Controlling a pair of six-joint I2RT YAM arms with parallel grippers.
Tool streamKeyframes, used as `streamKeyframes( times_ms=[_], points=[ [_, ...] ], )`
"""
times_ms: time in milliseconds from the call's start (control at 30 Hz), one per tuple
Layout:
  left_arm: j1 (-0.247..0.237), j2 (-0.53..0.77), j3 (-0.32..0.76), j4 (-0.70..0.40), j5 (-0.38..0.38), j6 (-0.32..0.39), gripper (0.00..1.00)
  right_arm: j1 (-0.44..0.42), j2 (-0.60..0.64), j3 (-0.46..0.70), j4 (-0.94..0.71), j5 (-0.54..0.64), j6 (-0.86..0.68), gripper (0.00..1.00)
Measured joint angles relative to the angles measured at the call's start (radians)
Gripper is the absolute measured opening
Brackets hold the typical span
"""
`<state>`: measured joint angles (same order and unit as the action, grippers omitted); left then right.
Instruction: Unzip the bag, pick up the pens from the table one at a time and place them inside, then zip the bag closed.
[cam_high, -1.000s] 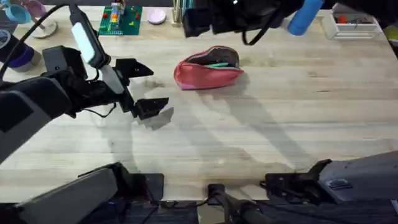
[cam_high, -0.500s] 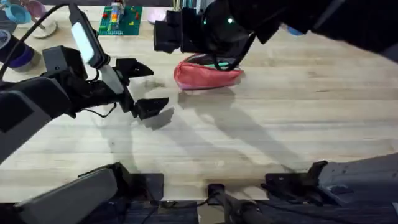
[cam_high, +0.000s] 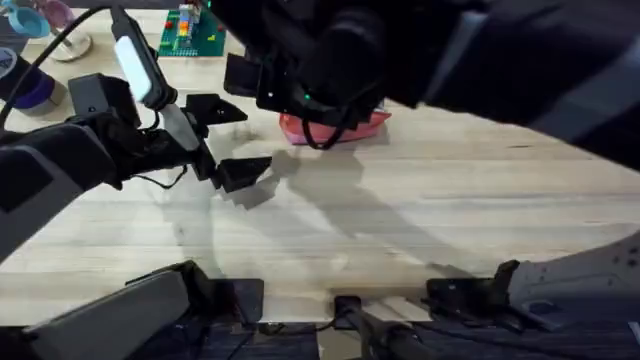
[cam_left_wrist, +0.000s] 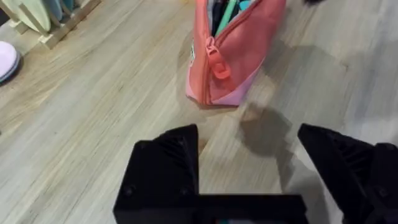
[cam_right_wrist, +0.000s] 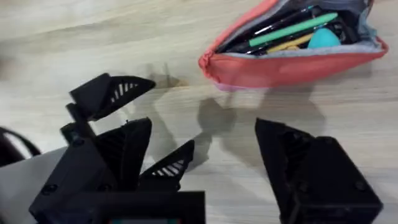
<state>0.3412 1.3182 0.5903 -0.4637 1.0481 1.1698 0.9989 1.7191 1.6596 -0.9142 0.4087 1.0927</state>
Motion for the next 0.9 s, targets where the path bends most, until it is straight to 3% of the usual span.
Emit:
streamKeyframes(
  times_ms=[567,900],
  points=[
    [0.000,0.000,0.000,0.000,0.000,0.000,0.995,0.000,0.018,0.000,0.001,0.010,0.012,0.996],
    [0.000,0.000,0.000,0.000,0.000,0.000,0.995,0.000,0.093,0.000,0.023,0.009,0.011,0.996]
  ],
)
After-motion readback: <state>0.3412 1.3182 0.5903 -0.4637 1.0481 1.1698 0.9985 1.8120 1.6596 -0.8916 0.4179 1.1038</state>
